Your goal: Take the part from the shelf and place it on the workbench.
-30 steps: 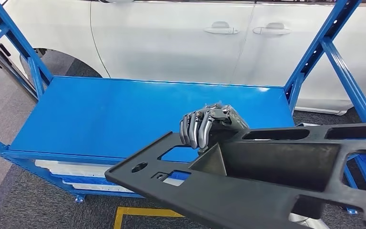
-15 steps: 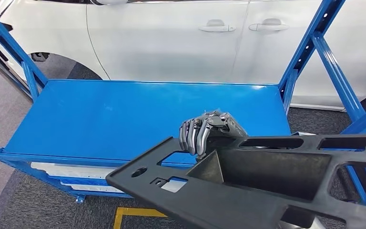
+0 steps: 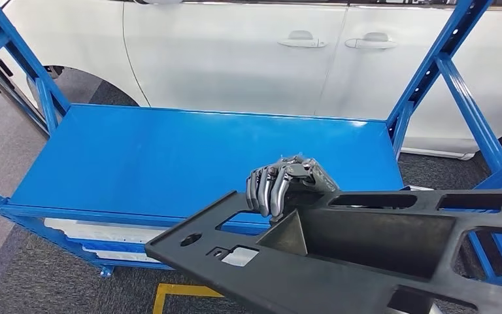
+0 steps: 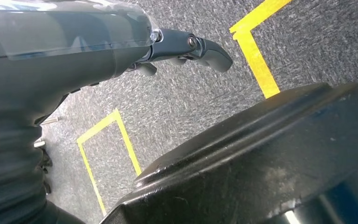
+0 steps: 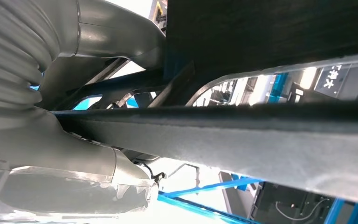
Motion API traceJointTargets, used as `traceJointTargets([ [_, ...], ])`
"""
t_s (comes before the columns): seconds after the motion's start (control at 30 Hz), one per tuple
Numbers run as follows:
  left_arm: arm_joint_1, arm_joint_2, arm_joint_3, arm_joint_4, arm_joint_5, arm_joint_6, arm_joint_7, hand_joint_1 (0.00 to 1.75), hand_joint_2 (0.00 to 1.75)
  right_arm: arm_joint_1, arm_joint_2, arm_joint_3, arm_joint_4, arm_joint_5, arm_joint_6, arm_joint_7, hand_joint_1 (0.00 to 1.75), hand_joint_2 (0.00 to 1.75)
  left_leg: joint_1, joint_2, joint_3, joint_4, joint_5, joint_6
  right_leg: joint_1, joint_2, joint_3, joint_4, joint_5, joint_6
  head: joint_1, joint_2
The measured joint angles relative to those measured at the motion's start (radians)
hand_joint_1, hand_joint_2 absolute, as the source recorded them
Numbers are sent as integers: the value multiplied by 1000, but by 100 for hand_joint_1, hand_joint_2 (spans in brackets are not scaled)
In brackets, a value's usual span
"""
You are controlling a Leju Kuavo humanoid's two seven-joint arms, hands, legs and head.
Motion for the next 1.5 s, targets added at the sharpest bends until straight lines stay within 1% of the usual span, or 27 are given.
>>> traceJointTargets([
  [0.03,0,0,0,0,0,-1,0,0,175,3,0,0,0,1,0,0,131,175,0,0,-4,2,1,1,-2,0,-26,58,-22,3,0,0],
  [0.07,0,0,0,0,0,-2,0,0,175,6,0,0,0,3,-1,1,131,175,-1,0,-7,5,1,1,-3,-1,-38,87,-27,5,0,0],
  [0.1,0,0,0,0,-1,-3,0,0,175,8,0,0,0,4,-1,2,131,175,-1,0,-10,9,1,1,-5,-1,-31,77,-12,7,0,0],
  [0.17,-1,0,0,0,-2,-5,0,0,175,8,0,0,0,6,1,4,131,175,0,-1,-15,20,-1,-3,-8,-1,37,-45,48,7,0,0],
  [0.23,-2,0,0,0,-3,-6,-1,0,175,9,-1,0,0,5,4,5,131,175,-3,-3,-20,31,-4,-11,-7,1,91,-152,85,0,0,0],
  [0.37,-2,2,0,0,-5,-9,-5,0,175,13,-5,-1,0,2,6,5,131,175,-5,-6,-29,35,1,-34,-5,2,89,-175,101,-27,0,0],
  [0.43,-3,4,0,0,-6,-9,-6,0,175,13,-6,-1,0,-1,6,4,131,175,-3,-5,-46,68,-31,-46,-8,-1,83,-180,111,-40,0,0],
  [0.53,-6,5,0,0,-6,-10,-8,0,175,14,-8,-1,3,-8,7,2,131,175,2,-4,-113,246,-141,-60,-7,-6,66,-180,126,-48,0,0],
  [0.57,-7,5,0,0,-6,-10,-8,0,175,15,-9,-1,5,-10,7,0,131,175,2,-4,-128,297,-163,-62,-6,-7,59,-180,131,-48,0,0],
  [0.6,-7,5,0,0,-6,-9,-9,0,175,17,-10,-1,9,-13,7,-1,131,175,2,-4,-126,314,-167,-61,-5,-7,52,-180,136,-48,0,0],
  [0.63,-6,5,0,0,-6,-9,-8,0,175,19,-11,-1,11,-15,7,-3,131,175,1,-4,-103,290,-154,-58,-4,-7,47,-180,141,-47,0,0],
  [0.73,1,6,0,0,-6,-8,-8,0,175,22,-14,-1,15,-19,7,-7,131,175,-3,-3,28,77,-86,-39,-1,-5,37,-180,155,-39,0,0],
  [0.77,3,6,0,0,-6,-8,-7,0,175,23,-15,-1,15,-21,7,-8,131,175,-7,-4,54,31,-75,-32,0,-4,36,-181,160,-34,0,0],
  [0.8,4,6,0,0,-6,-8,-7,0,175,24,-16,-1,16,-22,6,-9,131,175,-10,-4,61,13,-72,-26,-1,-5,35,-182,164,-28,0,0],
  [0.87,4,5,0,0,-5,-8,-8,0,175,27,-18,-1,17,-22,6,-11,131,175,-11,-6,54,10,-58,-17,-1,-5,32,-184,174,-15,0,0],
  [0.93,4,3,0,0,-4,-8,-9,0,175,29,-20,-1,19,-23,6,-14,131,175,-5,-2,45,-1,-37,-5,-2,-4,21,-165,150,-4,0,0],
  [0.97,4,2,0,0,-4,-8,-9,0,175,29,-21,-1,21,-23,6,-15,131,175,-2,0,38,-5,-26,0,-2,-4,7,-128,113,1,0,0],
  [1.03,3,1,0,0,-3,-8,-12,0,175,30,-23,-1,25,-23,5,-15,131,175,-2,4,16,-4,-9,5,-5,-4,-31,-8,22,8,0,0],
  [1.07,3,1,0,0,-3,-8,-15,0,175,30,-23,0,27,-23,3,-12,131,175,-2,5,2,-2,-1,4,-6,-4,-44,50,-9,11,0,0],
  [1.1,3,1,0,0,-3,-8,-17,0,175,30,-23,0,29,-25,1,-8,131,175,-2,5,-10,0,7,3,-6,-5,-43,81,-18,13,0,0],
  [1.13,3,1,0,0,-3,-8,-20,0,175,30,-23,1,31,-27,-2,-4,131,175,-2,5,-23,4,14,1,-7,-5,-24,77,-9,15,0,0],
  [1.2,2,1,0,0,-3,-8,-23,0,175,28,-23,1,31,-31,-6,3,131,175,0,5,-44,16,22,-5,-11,-5,64,-37,30,17,0,0],
  [1.27,0,1,0,0,-2,-7,-24,0,175,27,-23,2,31,-36,-10,5,131,175,-2,2,-60,29,29,-14,-9,-1,138,-148,49,8,0,0],
  [1.3,0,1,0,0,-1,-7,-24,0,175,26,-24,2,32,-39,-10,6,131,175,-3,1,-64,34,33,-20,-7,2,152,-173,48,0,0,0],
  [1.4,1,3,0,0,5,-6,-24,0,175,23,-25,3,39,-50,-2,5,131,175,-3,-3,-72,34,45,-38,-7,3,138,-179,62,-25,0,0],
  [1.43,0,4,0,0,6,-5,-24,0,175,21,-25,3,42,-52,1,5,131,175,-2,-4,-80,44,33,-43,-8,1,131,-181,71,-33,0,0],
  [1.5,-1,4,1,0,8,-5,-26,0,175,17,-26,3,49,-58,5,2,131,175,1,-3,-114,125,-42,-51,-9,-3,111,-182,89,-42,0,0],
])
